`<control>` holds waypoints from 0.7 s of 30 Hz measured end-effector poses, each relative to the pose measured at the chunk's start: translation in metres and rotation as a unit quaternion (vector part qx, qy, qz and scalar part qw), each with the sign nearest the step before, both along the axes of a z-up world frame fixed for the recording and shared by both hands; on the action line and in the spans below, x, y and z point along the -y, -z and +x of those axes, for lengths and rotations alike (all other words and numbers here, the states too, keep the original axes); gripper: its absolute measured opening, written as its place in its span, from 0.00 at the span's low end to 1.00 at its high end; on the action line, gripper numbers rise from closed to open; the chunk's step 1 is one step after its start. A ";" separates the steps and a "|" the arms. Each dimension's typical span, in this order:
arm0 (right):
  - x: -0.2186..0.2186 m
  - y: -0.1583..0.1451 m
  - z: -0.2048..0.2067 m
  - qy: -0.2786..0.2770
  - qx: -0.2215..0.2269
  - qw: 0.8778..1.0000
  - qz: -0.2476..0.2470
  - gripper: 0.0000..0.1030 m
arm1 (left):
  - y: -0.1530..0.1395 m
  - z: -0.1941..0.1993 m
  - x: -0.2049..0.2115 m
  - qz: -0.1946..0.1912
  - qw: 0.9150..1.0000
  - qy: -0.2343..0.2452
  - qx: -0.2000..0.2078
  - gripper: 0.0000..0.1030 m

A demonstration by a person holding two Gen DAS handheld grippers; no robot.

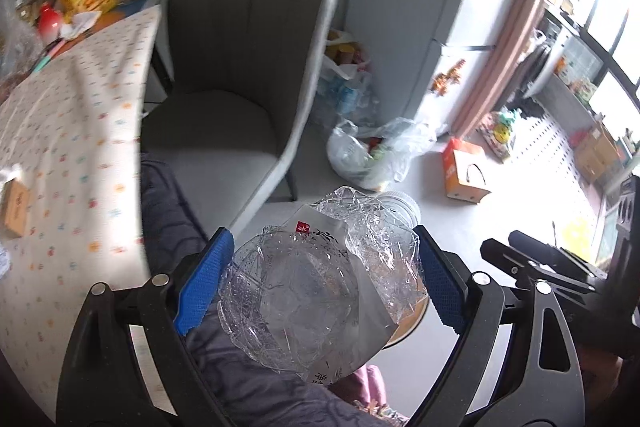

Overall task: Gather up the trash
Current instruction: 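Carry the plastic bag and blue wrapper over the bin with both grippers, then open both grippers to drop the bag and wrapper into the bin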

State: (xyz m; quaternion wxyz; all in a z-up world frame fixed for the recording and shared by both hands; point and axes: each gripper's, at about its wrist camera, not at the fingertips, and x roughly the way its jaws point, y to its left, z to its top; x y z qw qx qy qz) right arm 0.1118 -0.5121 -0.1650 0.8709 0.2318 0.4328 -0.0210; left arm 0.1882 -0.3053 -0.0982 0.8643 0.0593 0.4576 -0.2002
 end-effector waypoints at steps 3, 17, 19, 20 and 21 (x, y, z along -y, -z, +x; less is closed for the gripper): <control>0.013 -0.005 -0.009 0.015 0.005 1.000 -0.004 0.61 | 0.004 -0.002 0.018 -0.004 1.000 0.020 -0.005 0.86; 0.043 -0.022 -0.024 0.050 0.024 0.998 -0.008 0.68 | -0.015 -0.006 0.003 -0.068 0.998 -0.001 0.009 0.94; 0.036 -0.021 -0.023 0.042 0.023 0.999 -0.004 0.68 | -0.022 -0.008 -0.009 -0.074 0.997 -0.009 0.014 0.94; 0.031 -0.022 -0.021 0.036 0.025 0.999 -0.004 0.69 | -0.025 -0.009 -0.014 -0.076 0.997 -0.013 0.018 0.94; 0.028 -0.024 -0.020 0.033 0.026 0.999 -0.006 0.70 | -0.029 -0.011 -0.021 -0.079 0.996 -0.020 0.025 0.94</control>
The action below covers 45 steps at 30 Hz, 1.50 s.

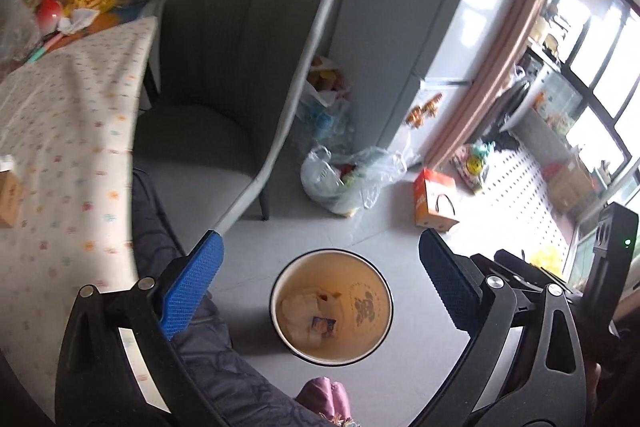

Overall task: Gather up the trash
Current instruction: 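Open both grippers to drop the bag and wrapper into the bin, then move both tools back over the table toward the crumpled paper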

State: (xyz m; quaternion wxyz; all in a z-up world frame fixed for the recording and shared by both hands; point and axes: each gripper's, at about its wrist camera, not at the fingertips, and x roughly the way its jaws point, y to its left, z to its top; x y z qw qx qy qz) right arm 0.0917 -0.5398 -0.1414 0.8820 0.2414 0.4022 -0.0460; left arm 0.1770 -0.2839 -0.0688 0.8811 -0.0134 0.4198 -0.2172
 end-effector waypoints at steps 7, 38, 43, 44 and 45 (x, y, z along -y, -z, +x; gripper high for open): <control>-0.028 -0.018 0.005 -0.026 0.015 0.999 -0.013 0.76 | -0.026 -0.007 -0.049 -0.021 0.998 -0.047 0.031 0.94; -0.200 -0.100 0.011 -0.135 0.081 0.986 -0.060 0.92 | -0.052 -0.064 -0.260 -0.093 0.969 -0.211 0.090 0.94; -0.222 -0.103 0.014 -0.151 0.084 0.983 -0.061 0.92 | -0.051 -0.073 -0.284 -0.096 0.965 -0.227 0.092 0.94; -0.226 -0.104 0.014 -0.153 0.083 0.983 -0.059 0.92 | -0.050 -0.074 -0.288 -0.096 0.964 -0.230 0.092 0.94; -0.229 -0.104 0.015 -0.156 0.083 0.983 -0.059 0.92 | -0.050 -0.076 -0.295 -0.097 0.963 -0.234 0.092 0.94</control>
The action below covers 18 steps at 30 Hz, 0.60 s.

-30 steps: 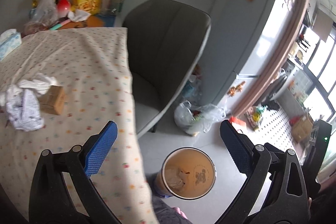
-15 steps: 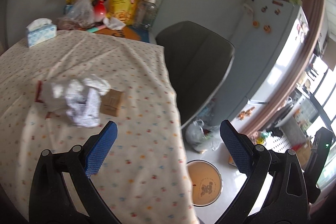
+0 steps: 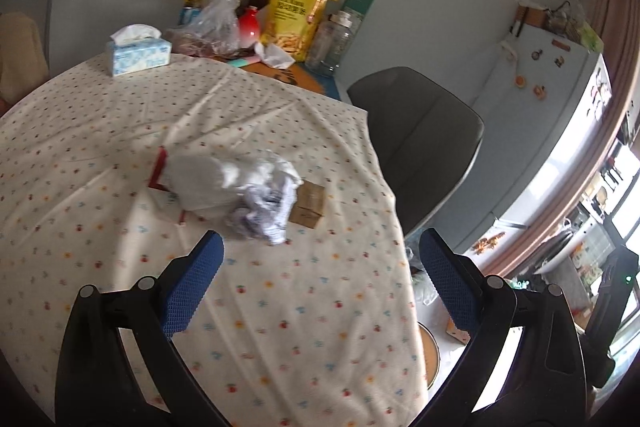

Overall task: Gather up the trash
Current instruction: 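Move both tools back over the table toward the crumpled paper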

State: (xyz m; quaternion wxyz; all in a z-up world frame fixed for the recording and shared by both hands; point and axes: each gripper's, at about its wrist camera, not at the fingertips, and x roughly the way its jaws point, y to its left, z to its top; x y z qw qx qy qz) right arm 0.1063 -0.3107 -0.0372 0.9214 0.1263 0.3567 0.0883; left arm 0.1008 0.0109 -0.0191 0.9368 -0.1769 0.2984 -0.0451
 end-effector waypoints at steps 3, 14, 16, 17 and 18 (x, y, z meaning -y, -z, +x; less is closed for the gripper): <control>-0.013 -0.002 0.000 -0.010 0.002 1.000 -0.004 0.92 | 0.001 -0.005 -0.014 -0.003 1.000 -0.011 0.001 0.94; -0.058 -0.005 0.003 -0.050 0.003 0.999 -0.008 0.92 | 0.009 -0.009 -0.077 -0.020 0.998 -0.060 -0.005 0.94; -0.062 -0.004 0.005 -0.053 0.001 0.999 -0.002 0.92 | 0.008 -0.008 -0.084 -0.016 0.998 -0.065 -0.003 0.94; -0.063 -0.004 0.005 -0.054 0.001 0.999 0.000 0.92 | 0.008 -0.007 -0.089 -0.016 0.997 -0.073 -0.002 0.94; -0.065 -0.004 0.007 -0.056 0.001 0.998 0.002 0.92 | 0.007 -0.007 -0.093 -0.019 0.997 -0.077 -0.002 0.93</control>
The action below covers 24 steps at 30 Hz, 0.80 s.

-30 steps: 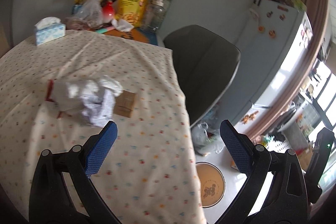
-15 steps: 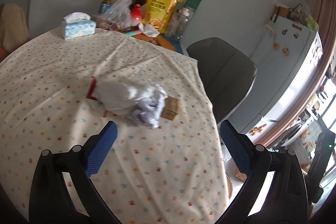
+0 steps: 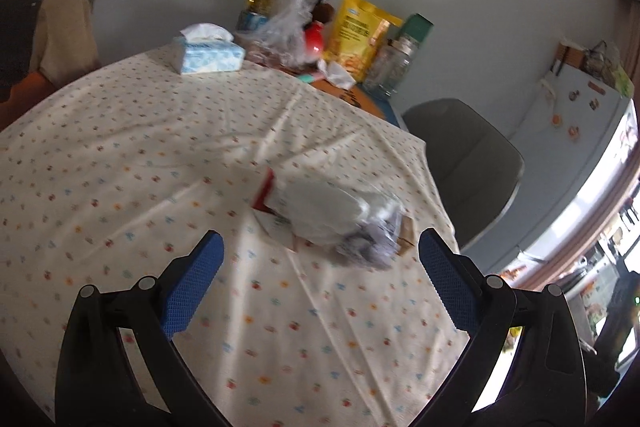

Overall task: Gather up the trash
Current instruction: 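Move both tools back over the table toward the crumpled paper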

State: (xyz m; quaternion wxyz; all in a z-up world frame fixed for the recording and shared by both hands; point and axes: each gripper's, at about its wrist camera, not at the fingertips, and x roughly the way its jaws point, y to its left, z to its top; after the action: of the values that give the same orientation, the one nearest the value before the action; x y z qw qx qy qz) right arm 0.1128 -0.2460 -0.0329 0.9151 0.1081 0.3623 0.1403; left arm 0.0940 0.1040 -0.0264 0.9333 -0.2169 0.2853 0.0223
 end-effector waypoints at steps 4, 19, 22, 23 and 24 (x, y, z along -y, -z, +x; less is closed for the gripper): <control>-0.008 -0.002 0.005 -0.010 0.002 1.000 0.003 0.92 | 0.002 0.007 -0.016 -0.023 1.000 -0.010 -0.007 0.86; -0.034 0.004 0.033 -0.027 0.000 1.000 0.013 0.92 | 0.005 0.068 -0.002 -0.075 0.996 0.023 -0.037 0.72; -0.035 0.005 0.037 -0.027 -0.001 1.000 0.015 0.92 | 0.015 0.080 0.004 -0.084 0.995 0.018 -0.052 0.65; -0.035 0.006 0.038 -0.026 -0.002 1.000 0.013 0.92 | 0.018 0.081 0.004 -0.090 0.994 0.015 -0.056 0.58; -0.035 0.007 0.039 -0.025 -0.004 1.000 0.010 0.92 | 0.022 0.084 0.004 -0.097 0.993 0.012 -0.062 0.51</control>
State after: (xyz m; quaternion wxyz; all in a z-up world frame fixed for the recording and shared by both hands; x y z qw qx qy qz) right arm 0.1515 -0.2108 -0.0398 0.9087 0.1090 0.3669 0.1665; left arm 0.1783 0.0997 -0.0485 0.8886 -0.3013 0.3457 -0.0035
